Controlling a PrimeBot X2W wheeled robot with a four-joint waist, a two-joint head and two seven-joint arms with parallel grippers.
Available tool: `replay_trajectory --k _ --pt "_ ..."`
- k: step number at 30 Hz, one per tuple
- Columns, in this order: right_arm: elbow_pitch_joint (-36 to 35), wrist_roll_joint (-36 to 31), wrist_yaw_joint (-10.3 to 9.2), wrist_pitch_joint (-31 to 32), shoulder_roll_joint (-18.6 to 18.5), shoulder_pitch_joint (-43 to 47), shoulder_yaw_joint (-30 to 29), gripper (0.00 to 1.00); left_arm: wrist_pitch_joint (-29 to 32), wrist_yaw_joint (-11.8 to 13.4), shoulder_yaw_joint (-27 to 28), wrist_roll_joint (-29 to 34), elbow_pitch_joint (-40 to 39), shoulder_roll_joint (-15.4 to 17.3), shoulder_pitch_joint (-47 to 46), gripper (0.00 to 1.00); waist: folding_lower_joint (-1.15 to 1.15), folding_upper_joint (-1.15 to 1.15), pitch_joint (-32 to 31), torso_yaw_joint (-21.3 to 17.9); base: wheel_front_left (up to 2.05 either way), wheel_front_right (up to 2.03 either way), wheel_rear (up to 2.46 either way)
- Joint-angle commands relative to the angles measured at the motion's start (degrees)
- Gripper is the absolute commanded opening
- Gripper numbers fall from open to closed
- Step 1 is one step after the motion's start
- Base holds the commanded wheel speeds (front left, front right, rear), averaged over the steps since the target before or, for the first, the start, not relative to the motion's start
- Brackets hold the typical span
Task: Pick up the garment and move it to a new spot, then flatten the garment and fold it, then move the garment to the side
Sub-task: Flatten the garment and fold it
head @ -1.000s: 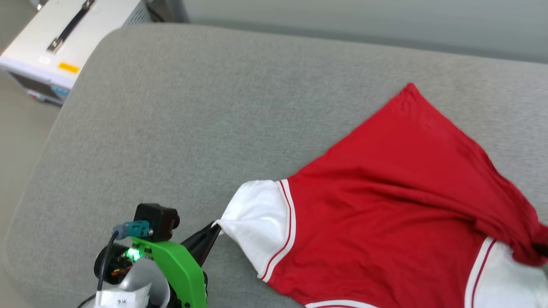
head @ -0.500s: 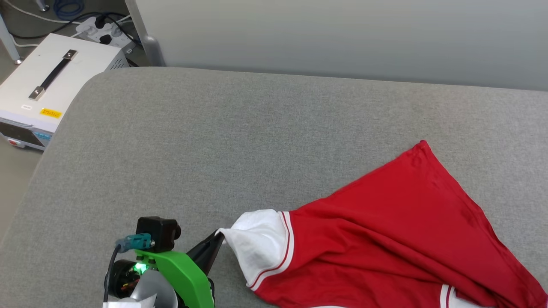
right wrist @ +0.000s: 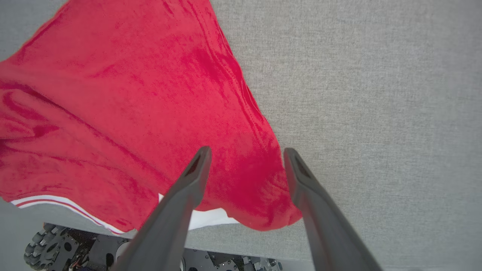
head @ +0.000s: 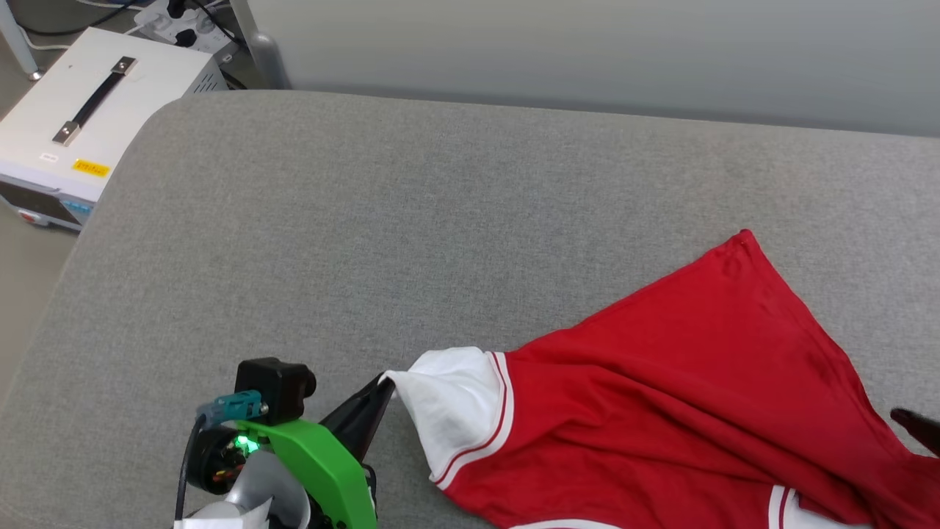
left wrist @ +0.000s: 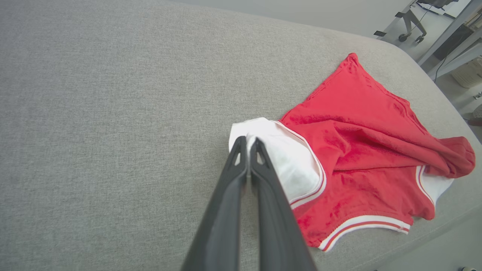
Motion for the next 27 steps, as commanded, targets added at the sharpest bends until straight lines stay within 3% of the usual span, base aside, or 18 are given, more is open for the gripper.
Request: replay_trajectory --k 1,10,19,27 --pt "-1.68 0.51 -0.03 1.2 -0.43 -2.9 1.07 1.0 -0.31 -0.34 0.17 0.58 -0.77 0.22 -1.46 0.0 0.0 0.0 2.19 1.19 0.0 0.0 0.0" --pt "-1.09 -2.41 -0.03 5.73 -1.21 -17.55 7.77 1.0 -0.08 -0.13 -0.13 2.64 -4.88 0.27 -4.15 0.0 0.0 0.0 9.51 4.94 0.0 0.0 0.0" --pt "11.6 -7.32 -0.03 7.07 -2.73 -31.11 11.41 1.0 -0.3 -1.65 -1.1 3.69 -5.55 -1.6 -8.02 0.0 0.0 0.0 16.67 9.72 0.0 0.0 0.0" --pt "18.19 -8.56 -0.03 5.48 -2.87 -32.55 12.94 1.0 -0.84 -2.8 -1.74 3.02 -4.32 -3.07 -8.93 0.0 0.0 0.0 17.86 11.61 0.0 0.0 0.0"
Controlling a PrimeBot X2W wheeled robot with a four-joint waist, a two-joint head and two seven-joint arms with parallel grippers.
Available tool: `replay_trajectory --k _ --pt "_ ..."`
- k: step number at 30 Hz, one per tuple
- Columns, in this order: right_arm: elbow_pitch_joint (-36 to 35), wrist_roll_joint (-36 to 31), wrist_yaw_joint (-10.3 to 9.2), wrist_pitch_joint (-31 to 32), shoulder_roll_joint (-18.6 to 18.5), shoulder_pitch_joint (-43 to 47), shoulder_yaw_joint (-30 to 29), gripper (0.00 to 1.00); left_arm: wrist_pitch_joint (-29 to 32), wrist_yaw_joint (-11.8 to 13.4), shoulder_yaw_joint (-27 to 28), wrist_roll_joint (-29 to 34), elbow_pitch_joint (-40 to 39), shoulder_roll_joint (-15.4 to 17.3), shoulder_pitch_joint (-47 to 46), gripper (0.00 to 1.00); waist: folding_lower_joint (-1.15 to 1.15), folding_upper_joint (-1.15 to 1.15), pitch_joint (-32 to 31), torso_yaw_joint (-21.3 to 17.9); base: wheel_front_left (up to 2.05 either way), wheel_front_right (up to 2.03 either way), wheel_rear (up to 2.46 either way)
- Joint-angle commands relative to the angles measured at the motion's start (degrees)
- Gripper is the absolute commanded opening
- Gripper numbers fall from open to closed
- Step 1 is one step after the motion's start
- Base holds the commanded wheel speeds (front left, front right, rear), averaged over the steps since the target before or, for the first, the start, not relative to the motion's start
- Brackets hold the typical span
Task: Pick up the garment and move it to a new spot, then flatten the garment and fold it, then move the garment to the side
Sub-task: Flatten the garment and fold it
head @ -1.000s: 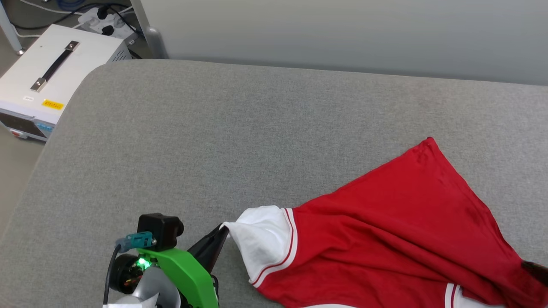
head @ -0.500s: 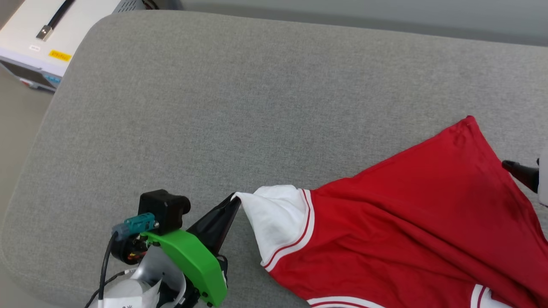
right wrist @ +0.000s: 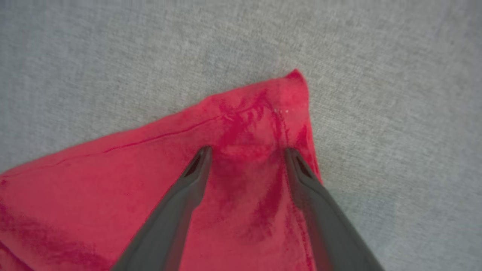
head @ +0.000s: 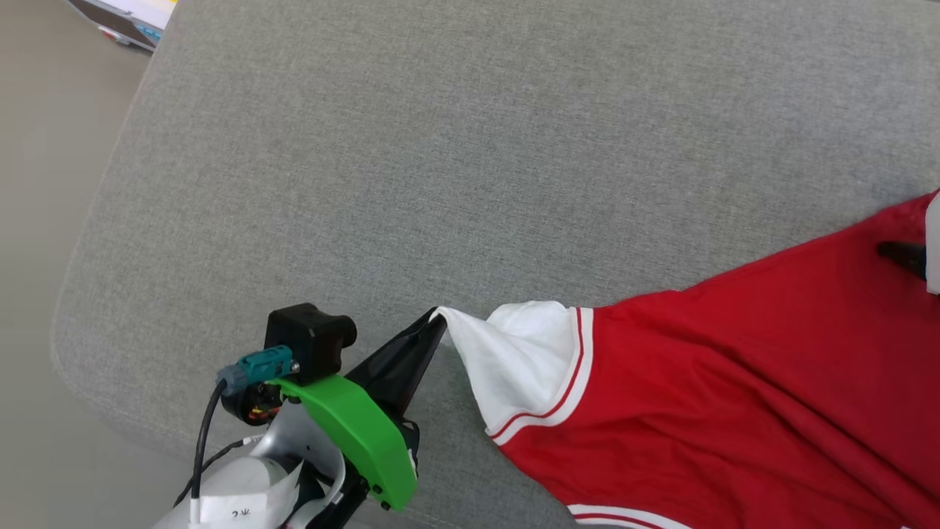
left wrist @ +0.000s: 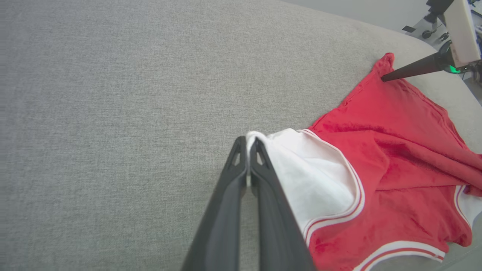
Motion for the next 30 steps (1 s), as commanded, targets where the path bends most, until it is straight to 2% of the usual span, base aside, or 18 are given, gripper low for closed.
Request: replay_trajectory --k 1,10,12,13,16,23,30 --pt "1.41 -0.62 -0.03 -0.3 0.17 -0.31 0.25 1.0 -0.37 -0.32 0.03 -0.22 0.34 -0.2 -1.06 0.0 0.0 0.0 0.97 1.17 0.0 0.0 0.0" --pt "4.92 0.33 -0.03 -2.56 -0.4 0.73 2.72 1.0 -0.25 -0.76 -0.56 -0.58 1.19 -0.73 -1.37 0.0 0.0 0.0 1.22 2.26 0.0 0.0 0.0" --pt "5.45 0.54 -0.03 -2.94 -0.56 0.85 2.92 0.25 -0.3 -0.76 -0.52 -0.63 1.28 -0.72 -1.42 0.0 0.0 0.0 1.15 2.36 0.0 0.0 0.0" --pt "5.71 0.66 -0.03 -3.31 -0.63 0.86 3.05 0.0 -0.33 -0.73 -0.5 -0.64 1.35 -0.71 -1.43 0.0 0.0 0.0 1.07 2.38 0.0 0.0 0.0" --pt "6.11 0.88 -0.03 -7.04 -1.7 0.72 4.05 0.0 -0.33 -0.57 -0.48 -0.68 1.68 -0.63 -1.39 0.0 0.0 0.0 0.3 2.28 0.0 0.0 0.0" --pt "8.18 2.88 -0.03 -14.75 -1.71 -0.18 4.21 0.0 -0.16 0.05 -0.43 -0.69 1.97 -0.16 -0.87 0.0 0.0 0.0 -2.94 1.16 0.0 0.0 0.0" --pt "9.22 5.96 -0.03 -23.55 -1.84 -0.19 3.86 0.0 -0.23 1.48 0.78 -0.7 1.06 1.52 0.21 0.0 0.0 0.0 -9.04 -1.18 0.0 0.0 0.0"
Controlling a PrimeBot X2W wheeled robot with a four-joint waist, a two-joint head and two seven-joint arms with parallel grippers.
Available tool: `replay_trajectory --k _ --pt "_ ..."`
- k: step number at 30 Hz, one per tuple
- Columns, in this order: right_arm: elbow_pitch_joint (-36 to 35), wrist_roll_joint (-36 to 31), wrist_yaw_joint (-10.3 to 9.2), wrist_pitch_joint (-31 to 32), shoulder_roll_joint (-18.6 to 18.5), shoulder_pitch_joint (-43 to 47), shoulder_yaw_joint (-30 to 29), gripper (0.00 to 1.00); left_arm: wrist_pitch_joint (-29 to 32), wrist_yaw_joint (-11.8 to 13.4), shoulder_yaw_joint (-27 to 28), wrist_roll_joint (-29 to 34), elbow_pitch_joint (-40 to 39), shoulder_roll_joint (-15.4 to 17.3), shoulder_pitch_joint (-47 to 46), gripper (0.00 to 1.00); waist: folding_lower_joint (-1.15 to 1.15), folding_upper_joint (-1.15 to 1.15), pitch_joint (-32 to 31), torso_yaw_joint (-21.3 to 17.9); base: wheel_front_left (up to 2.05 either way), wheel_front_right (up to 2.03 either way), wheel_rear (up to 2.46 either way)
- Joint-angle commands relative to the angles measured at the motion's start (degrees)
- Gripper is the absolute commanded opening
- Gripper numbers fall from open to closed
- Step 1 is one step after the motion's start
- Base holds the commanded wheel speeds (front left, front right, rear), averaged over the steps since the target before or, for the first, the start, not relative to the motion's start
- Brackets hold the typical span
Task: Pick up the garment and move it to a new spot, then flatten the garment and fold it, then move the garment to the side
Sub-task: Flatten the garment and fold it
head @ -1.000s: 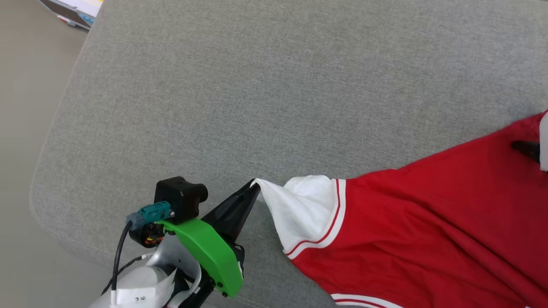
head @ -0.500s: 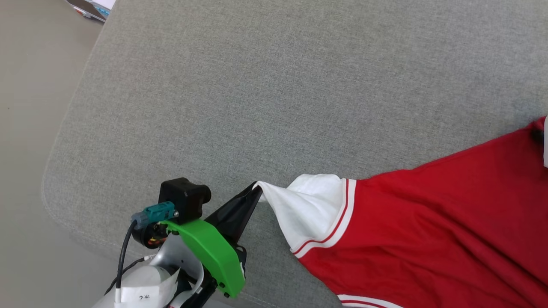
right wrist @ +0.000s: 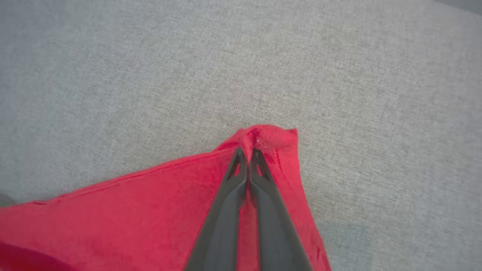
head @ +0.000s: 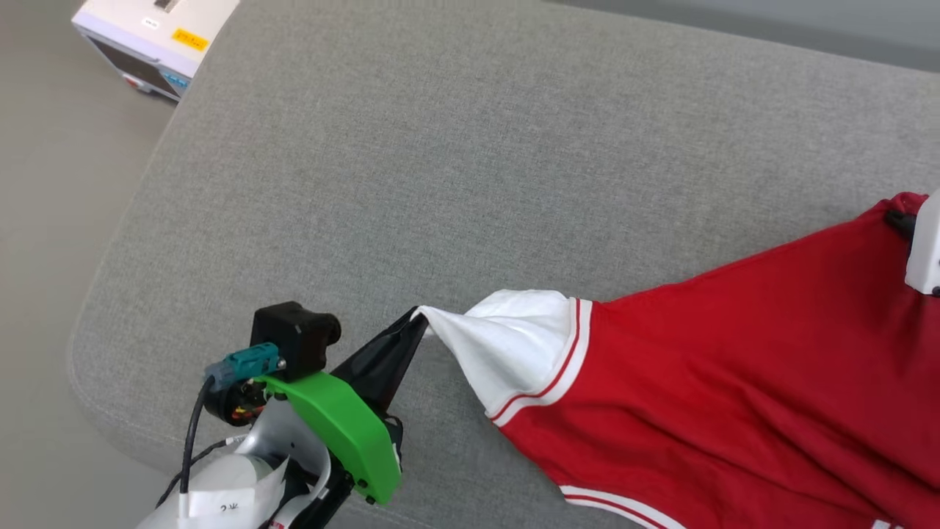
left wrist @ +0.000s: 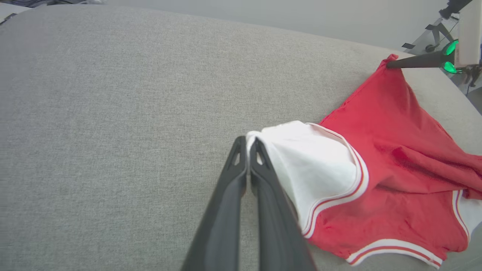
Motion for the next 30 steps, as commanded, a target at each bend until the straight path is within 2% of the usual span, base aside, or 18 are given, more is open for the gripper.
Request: replay_trajectory --k 1,8,14,20,30 --pt "-0.28 0.86 -0.03 -1.23 -0.3 0.33 0.03 0.0 -0.1 0.54 0.66 -0.42 -0.48 0.73 0.35 0.0 0.0 0.0 -3.63 -2.01 0.0 0.0 0.0" --pt "-2.56 4.14 -0.03 -4.52 -1.32 1.57 -0.78 0.0 -1.46 2.38 3.79 0.05 -2.67 2.5 -0.12 0.0 0.0 0.0 -8.74 -4.79 0.0 0.0 0.0" --pt "-9.21 6.06 -0.03 -4.58 -2.39 1.35 -1.95 0.0 -2.65 3.36 7.76 1.0 -4.72 4.71 -3.08 0.0 0.0 0.0 -11.87 -7.9 0.0 0.0 0.0" --pt "-16.47 6.97 -0.03 -3.68 -1.38 2.26 -4.63 0.0 -3.77 4.03 11.81 1.38 -6.99 5.72 -7.5 0.0 0.0 0.0 -13.6 -10.92 0.0 0.0 0.0" --pt "-27.08 6.99 -0.03 -1.84 2.98 3.03 -10.06 0.0 -7.51 4.53 16.34 6.27 -9.7 7.6 -15.45 0.0 0.0 0.0 -14.53 -14.97 0.0 0.0 0.0"
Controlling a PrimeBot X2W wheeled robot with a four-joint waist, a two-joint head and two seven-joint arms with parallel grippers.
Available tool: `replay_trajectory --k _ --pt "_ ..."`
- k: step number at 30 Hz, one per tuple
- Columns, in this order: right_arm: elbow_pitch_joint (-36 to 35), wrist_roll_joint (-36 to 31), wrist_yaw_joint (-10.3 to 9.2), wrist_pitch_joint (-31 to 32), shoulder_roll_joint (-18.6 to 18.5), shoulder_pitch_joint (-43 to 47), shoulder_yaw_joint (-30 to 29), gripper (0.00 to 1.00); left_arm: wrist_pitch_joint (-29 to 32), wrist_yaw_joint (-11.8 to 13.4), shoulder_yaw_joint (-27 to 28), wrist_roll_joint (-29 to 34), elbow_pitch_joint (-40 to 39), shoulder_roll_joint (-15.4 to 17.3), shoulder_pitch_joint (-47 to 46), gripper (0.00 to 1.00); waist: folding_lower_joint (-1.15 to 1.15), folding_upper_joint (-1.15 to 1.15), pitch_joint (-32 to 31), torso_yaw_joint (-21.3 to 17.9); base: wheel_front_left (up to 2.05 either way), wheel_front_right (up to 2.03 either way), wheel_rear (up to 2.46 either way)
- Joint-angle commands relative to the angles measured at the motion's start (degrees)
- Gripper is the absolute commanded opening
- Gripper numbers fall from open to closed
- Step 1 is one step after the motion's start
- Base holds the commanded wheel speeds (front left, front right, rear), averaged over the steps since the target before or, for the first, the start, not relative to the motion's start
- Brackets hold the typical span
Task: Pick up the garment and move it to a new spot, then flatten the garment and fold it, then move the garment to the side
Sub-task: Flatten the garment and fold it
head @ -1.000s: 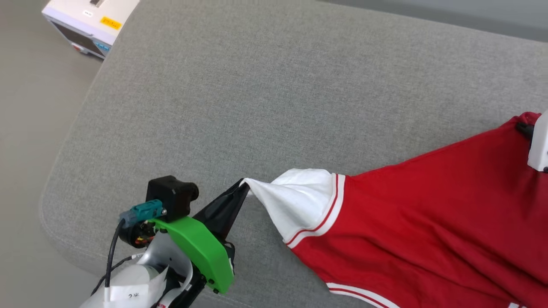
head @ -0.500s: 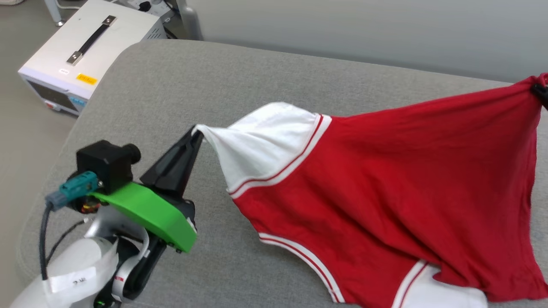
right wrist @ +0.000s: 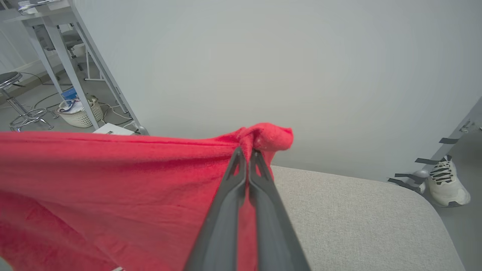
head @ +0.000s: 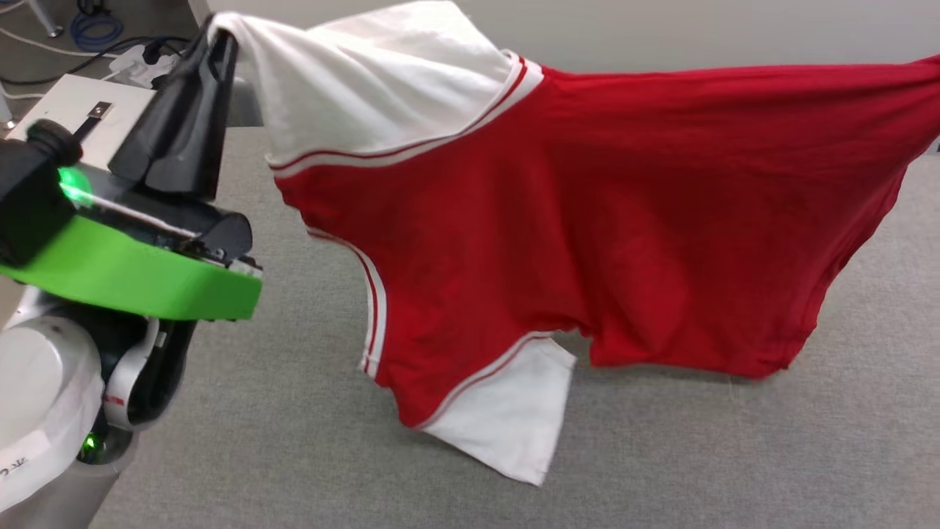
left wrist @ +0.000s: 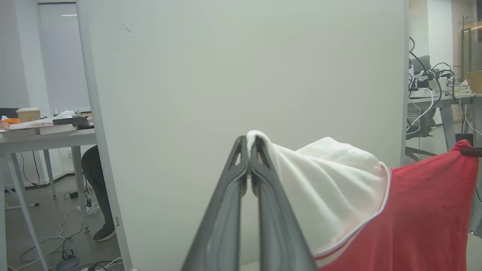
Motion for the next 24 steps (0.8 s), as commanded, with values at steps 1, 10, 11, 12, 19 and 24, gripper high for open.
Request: replay_trajectory --k 1,10,11,12,19,24 --pt "-0.85 0.29 -0.03 0.19 0.02 0.7 -0.91 0.0 -0.68 0.48 0.8 0.95 -0.55 0.24 -2.08 0.0 0.0 0.0 -0.31 -1.42 0.0 0.0 0.0" --pt "-4.03 -0.34 -0.03 -1.45 0.89 -3.87 -3.75 0.0 -0.55 -0.66 3.91 3.3 -0.13 2.49 -11.57 0.0 0.0 0.0 3.45 -3.53 0.0 0.0 0.0" --pt "-4.17 -0.73 -0.03 -1.89 0.96 -4.73 -4.06 0.0 0.18 -1.36 3.84 3.32 0.3 3.04 -12.88 0.0 0.0 0.0 4.24 -3.57 0.0 0.0 0.0" --pt "-4.24 -1.15 -0.03 -2.45 1.2 -5.95 -4.48 0.0 0.79 -2.17 4.0 3.52 0.96 3.67 -15.0 0.0 0.0 0.0 5.39 -3.61 0.0 0.0 0.0" --pt "-2.76 -4.46 -0.03 -5.33 2.8 -15.23 -5.27 0.0 4.78 -8.91 3.35 5.22 8.99 6.55 -30.79 0.0 0.0 0.0 13.55 -4.43 0.0 0.0 0.0" --pt "0.7 -6.81 -0.03 -7.01 3.66 -23.04 -4.6 0.0 6.17 -13.57 1.97 6.67 16.47 6.73 -41.25 0.0 0.0 0.0 19.42 -5.05 0.0 0.0 0.0"
